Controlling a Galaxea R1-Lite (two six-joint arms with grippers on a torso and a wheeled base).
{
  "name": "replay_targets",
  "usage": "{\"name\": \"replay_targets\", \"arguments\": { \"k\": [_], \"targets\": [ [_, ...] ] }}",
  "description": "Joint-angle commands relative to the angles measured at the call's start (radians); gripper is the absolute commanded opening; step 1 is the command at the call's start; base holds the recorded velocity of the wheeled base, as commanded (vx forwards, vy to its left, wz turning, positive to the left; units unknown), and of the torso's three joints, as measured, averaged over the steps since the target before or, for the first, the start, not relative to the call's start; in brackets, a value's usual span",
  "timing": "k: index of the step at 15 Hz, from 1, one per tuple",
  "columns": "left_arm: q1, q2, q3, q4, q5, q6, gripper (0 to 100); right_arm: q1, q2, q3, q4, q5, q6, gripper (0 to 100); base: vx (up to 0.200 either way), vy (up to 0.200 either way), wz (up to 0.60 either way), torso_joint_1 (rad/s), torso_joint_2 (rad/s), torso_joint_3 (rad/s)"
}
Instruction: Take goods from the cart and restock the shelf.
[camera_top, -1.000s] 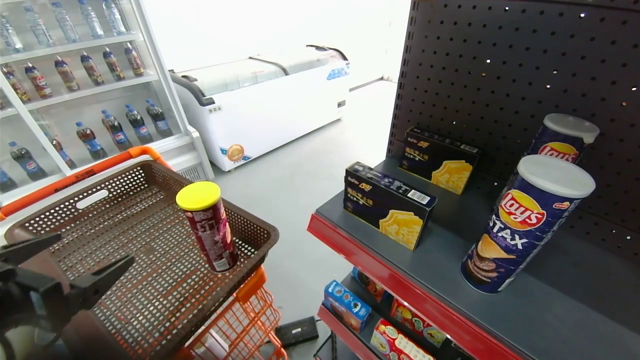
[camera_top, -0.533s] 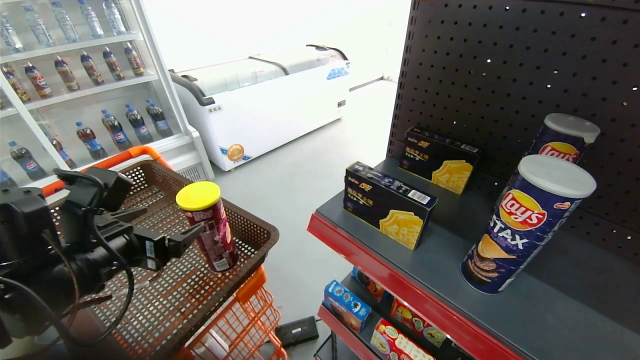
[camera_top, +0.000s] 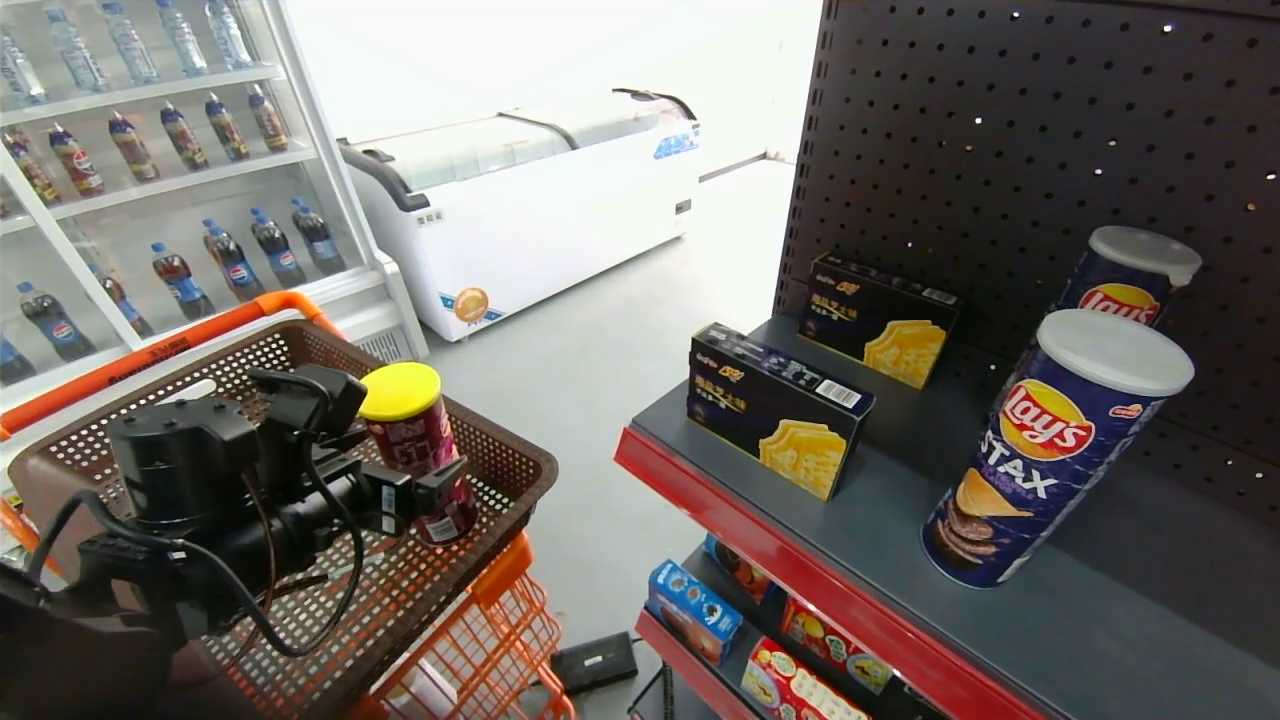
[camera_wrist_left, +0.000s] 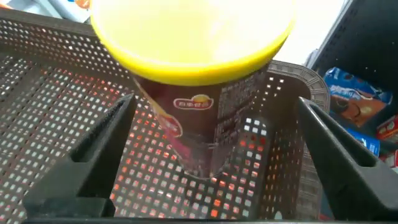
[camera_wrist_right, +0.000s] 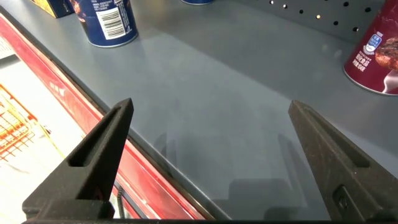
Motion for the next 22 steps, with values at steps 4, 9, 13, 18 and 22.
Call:
{"name": "replay_targets", "arguments": {
  "k": [4,9,13,18,22],
  "targets": [
    [-0.002,0.138,-0.007,-0.108,0.0,0.003,100,0.001,0.0,0.0,0.0,0.0,-0.001,100,0.0,0.0,0.0,0.0,0.0,0.0],
    [-0.001,0.189,-0.023,-0.152,0.001,0.003,100,0.001,0.002,0.0,0.0,0.0,-0.001,100,0.0,0.0,0.0,0.0,0.0,0.0],
    [0.001,0.213,-0.049,-0.189,0.0,0.02,0,0.001,0.0,0.0,0.0,0.0,-0.001,100,0.0,0.0,0.0,0.0,0.0,0.0],
    [-0.005,0.106,-0.112,-0.105,-0.026,0.056,0,0.001,0.0,0.0,0.0,0.0,-0.001,100,0.0,0.0,0.0,0.0,0.0,0.0],
    [-0.005,-0.12,-0.273,0.3,-0.161,0.057,0,-0.001,0.002,0.0,0.0,0.0,-0.001,100,0.0,0.0,0.0,0.0,0.0,0.0]
  ]
}}
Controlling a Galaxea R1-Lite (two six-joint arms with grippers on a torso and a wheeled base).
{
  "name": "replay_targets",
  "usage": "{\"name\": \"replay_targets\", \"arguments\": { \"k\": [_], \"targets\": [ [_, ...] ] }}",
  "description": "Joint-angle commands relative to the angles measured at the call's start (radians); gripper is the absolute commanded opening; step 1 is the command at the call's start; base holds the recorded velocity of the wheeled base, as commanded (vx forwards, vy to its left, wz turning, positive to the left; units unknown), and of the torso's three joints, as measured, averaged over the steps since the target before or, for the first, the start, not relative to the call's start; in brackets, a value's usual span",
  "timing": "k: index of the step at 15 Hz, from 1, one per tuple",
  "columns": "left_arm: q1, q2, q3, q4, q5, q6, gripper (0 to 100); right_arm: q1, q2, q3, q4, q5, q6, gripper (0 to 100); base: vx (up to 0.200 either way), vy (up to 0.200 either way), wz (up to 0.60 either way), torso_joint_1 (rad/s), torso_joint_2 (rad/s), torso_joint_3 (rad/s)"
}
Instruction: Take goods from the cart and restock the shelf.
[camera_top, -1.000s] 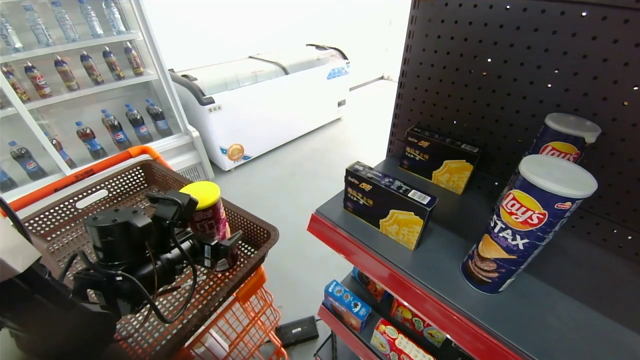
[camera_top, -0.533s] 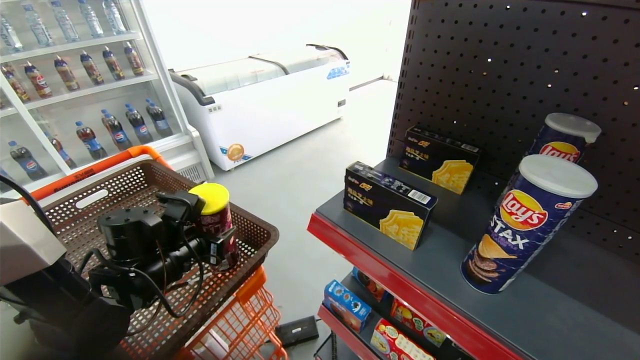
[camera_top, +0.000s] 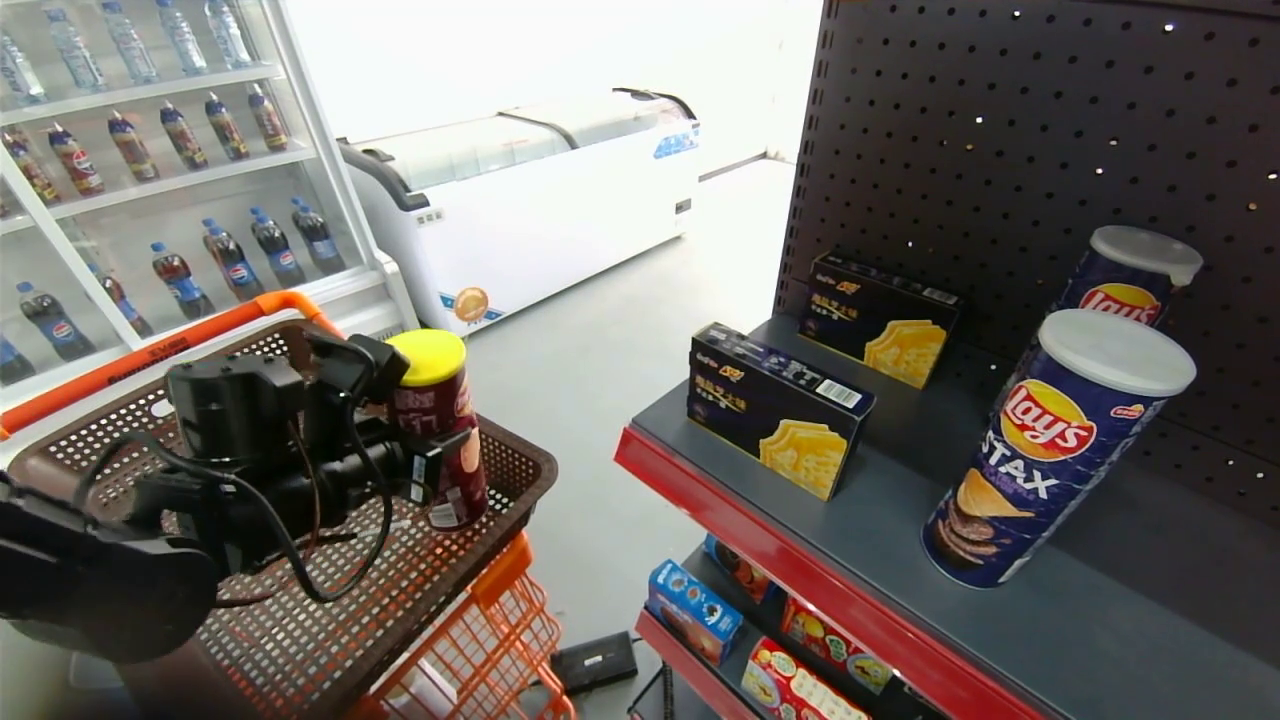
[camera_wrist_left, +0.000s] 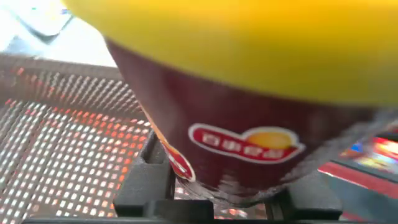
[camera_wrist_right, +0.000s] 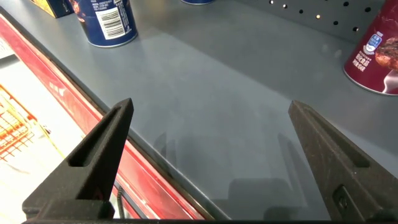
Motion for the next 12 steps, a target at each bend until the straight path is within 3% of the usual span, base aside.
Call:
{"name": "replay_targets", "arguments": {
  "k": [1,3,6,9,11,12],
  "targets": [
    [-0.01,-0.227,-0.084,0.201,-0.133,-0.002,0,0.001,0.0,0.0,0.0,0.0,-0.001,100,0.0,0.0,0.0,0.0,0.0,0.0],
    [-0.036,-0.281,-0.078,0.232,-0.169,-0.008,0,0.001,0.002,0.0,0.0,0.0,-0.001,100,0.0,0.0,0.0,0.0,0.0,0.0],
    [-0.151,-0.378,-0.074,0.247,-0.167,-0.039,0,0.001,0.002,0.0,0.0,0.0,-0.001,100,0.0,0.0,0.0,0.0,0.0,0.0],
    [-0.18,-0.396,-0.051,0.24,-0.164,-0.035,0,0.0,0.0,0.0,0.0,0.0,-0.001,100,0.0,0.0,0.0,0.0,0.0,0.0],
    [-0.245,-0.398,-0.061,0.237,-0.189,-0.049,0,0.0,0.0,0.0,0.0,0.0,-0.001,100,0.0,0.0,0.0,0.0,0.0,0.0],
    [-0.245,-0.404,-0.054,0.235,-0.189,-0.063,0,0.001,0.0,0.0,0.0,0.0,0.001,100,0.0,0.0,0.0,0.0,0.0,0.0]
  ]
}}
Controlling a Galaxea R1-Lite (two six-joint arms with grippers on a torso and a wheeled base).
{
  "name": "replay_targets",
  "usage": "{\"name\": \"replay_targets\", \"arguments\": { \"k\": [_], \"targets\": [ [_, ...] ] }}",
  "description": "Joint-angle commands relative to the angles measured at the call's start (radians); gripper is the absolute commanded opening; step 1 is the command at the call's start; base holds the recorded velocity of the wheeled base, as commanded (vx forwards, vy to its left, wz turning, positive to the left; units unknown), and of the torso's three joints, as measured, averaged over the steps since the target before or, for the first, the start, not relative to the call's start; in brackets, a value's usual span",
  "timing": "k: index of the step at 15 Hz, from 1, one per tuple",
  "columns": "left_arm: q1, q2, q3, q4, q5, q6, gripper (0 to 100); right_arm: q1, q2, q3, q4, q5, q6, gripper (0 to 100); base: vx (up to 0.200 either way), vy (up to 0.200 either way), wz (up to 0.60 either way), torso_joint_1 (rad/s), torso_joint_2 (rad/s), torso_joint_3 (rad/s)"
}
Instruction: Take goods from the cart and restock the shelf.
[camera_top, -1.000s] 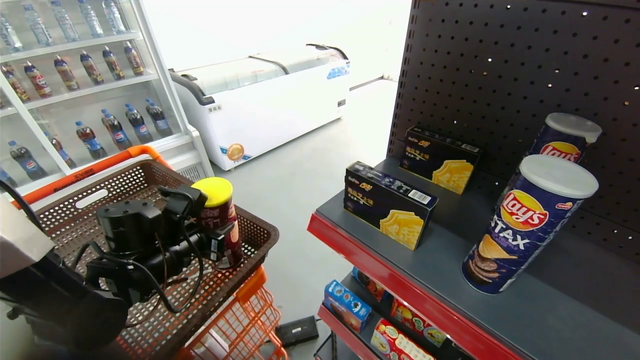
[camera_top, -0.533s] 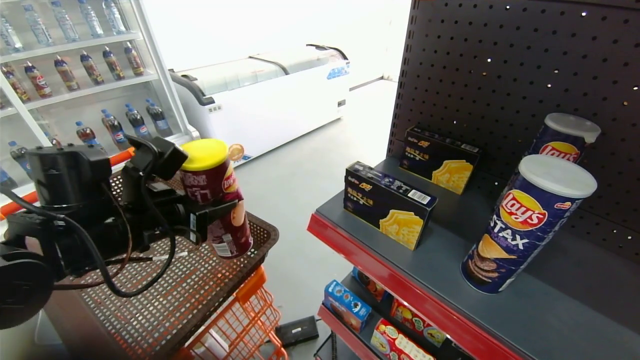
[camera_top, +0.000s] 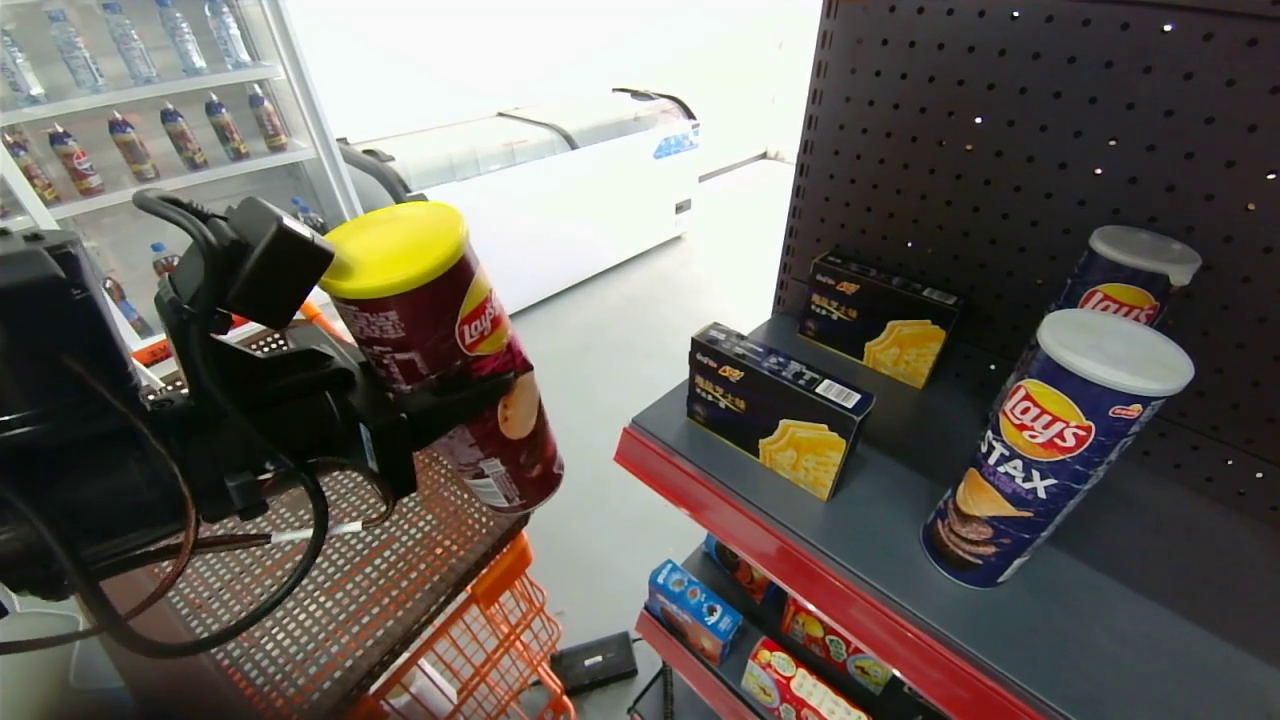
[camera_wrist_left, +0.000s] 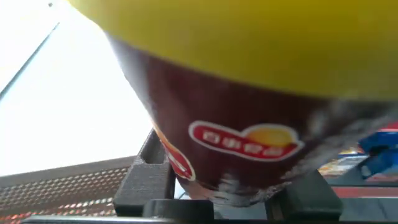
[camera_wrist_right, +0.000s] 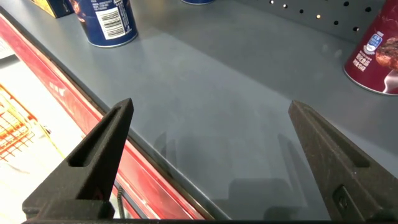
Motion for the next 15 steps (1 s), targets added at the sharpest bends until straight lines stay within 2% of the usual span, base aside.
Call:
{"name": "replay_targets", "arguments": {
  "k": [1,2,3,4,6,9,11,13,15],
  "targets": [
    [-0.03,-0.049,0.006,0.002,-0.016,-0.036,0,0.001,0.002,0.0,0.0,0.0,-0.001,100,0.0,0.0,0.0,0.0,0.0,0.0],
    [-0.06,-0.069,0.005,-0.001,-0.09,-0.069,0,0.0,0.002,0.0,0.0,0.0,-0.001,100,0.0,0.0,0.0,0.0,0.0,0.0],
    [-0.059,-0.079,0.006,-0.003,-0.151,-0.079,0,0.001,0.0,0.0,0.0,0.0,0.0,100,0.0,0.0,0.0,0.0,0.0,0.0],
    [-0.06,-0.086,0.008,-0.001,-0.165,-0.079,0,0.001,0.002,0.0,0.0,0.0,0.0,100,0.0,0.0,0.0,0.0,0.0,0.0],
    [-0.062,-0.117,0.035,0.006,-0.165,-0.08,0,0.0,0.0,0.0,0.0,0.0,-0.001,100,0.0,0.0,0.0,0.0,0.0,0.0],
    [-0.068,-0.175,0.131,0.012,-0.187,-0.085,0,0.001,0.0,0.0,0.0,0.0,-0.001,100,0.0,0.0,0.0,0.0,0.0,0.0],
    [-0.07,-0.188,0.146,0.012,-0.188,-0.083,0,0.0,0.002,0.0,0.0,0.0,-0.001,100,0.0,0.0,0.0,0.0,0.0,0.0],
    [-0.102,-0.211,0.15,0.019,-0.188,-0.083,0,0.001,0.0,0.0,0.0,0.0,0.0,100,0.0,0.0,0.0,0.0,0.0,0.0],
    [-0.103,-0.266,0.134,0.149,-0.193,-0.082,0,0.001,0.002,0.0,0.0,0.006,-0.003,100,0.0,0.0,0.0,0.0,0.0,0.0]
  ]
}}
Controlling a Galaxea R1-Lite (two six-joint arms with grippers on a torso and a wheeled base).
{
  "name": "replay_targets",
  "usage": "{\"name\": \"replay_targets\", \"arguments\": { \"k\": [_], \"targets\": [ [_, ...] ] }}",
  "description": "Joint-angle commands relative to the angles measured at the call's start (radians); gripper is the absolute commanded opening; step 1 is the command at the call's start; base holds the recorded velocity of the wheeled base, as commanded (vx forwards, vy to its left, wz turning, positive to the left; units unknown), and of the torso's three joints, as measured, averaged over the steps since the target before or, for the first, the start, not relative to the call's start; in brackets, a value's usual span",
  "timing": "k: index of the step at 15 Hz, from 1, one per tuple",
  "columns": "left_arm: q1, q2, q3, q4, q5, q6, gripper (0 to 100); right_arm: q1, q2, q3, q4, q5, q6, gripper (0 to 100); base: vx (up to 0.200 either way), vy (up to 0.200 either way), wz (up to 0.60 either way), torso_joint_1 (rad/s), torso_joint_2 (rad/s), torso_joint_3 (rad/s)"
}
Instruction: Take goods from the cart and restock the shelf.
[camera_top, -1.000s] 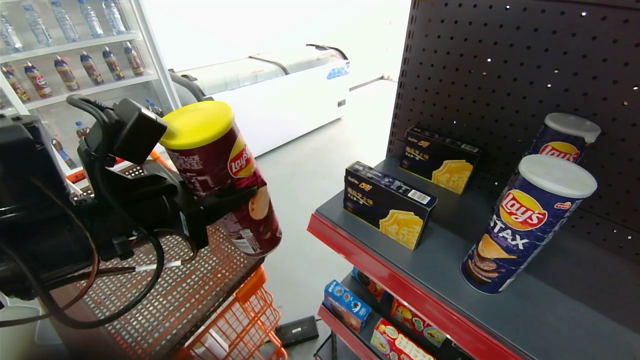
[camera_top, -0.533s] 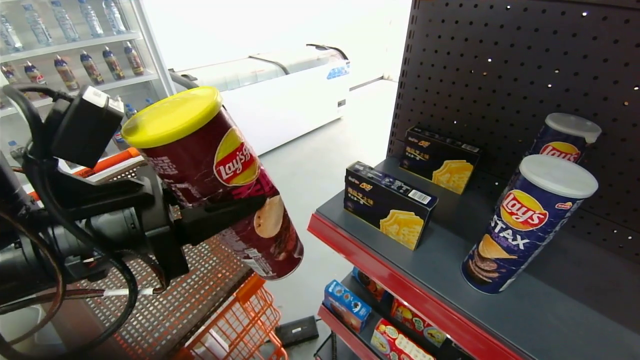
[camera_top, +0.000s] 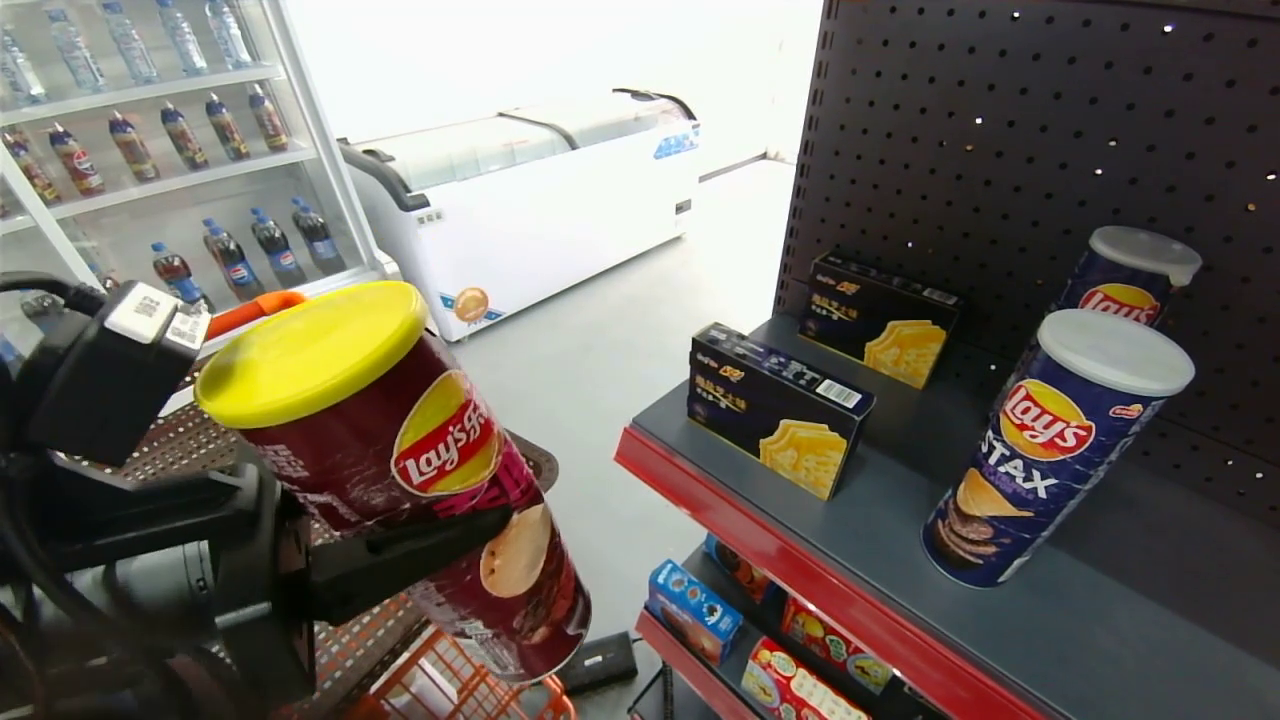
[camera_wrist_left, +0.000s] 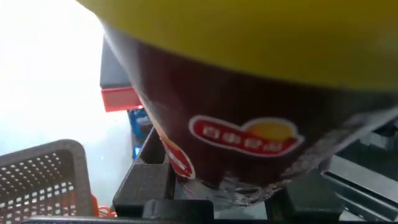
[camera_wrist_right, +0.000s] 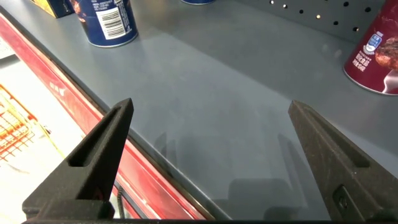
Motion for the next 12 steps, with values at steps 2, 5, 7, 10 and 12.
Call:
{"name": "replay_targets", "arguments": {
  "k": [2,5,7,10,12],
  "targets": [
    [-0.021,-0.103,-0.038,0.156,-0.016,0.006,0,0.0,0.002,0.0,0.0,0.001,0.0,100,0.0,0.0,0.0,0.0,0.0,0.0],
    [-0.04,-0.122,-0.069,0.197,-0.016,0.008,0,0.0,0.002,0.0,0.0,0.001,0.0,100,0.0,0.0,0.0,0.0,0.0,0.0],
    [-0.061,-0.122,-0.064,0.2,-0.016,0.009,0,0.0,0.002,0.0,0.0,0.001,0.0,100,0.0,0.0,0.0,0.0,0.0,0.0],
    [-0.069,-0.114,-0.067,0.198,-0.015,0.009,0,0.0,0.002,0.0,0.0,0.001,0.0,100,0.0,0.0,0.0,0.0,0.0,0.0],
    [-0.071,-0.109,-0.066,0.198,-0.016,0.011,0,0.0,0.002,0.0,0.0,0.001,0.0,100,0.0,0.0,-0.6,0.002,0.0,0.002]
  ]
}}
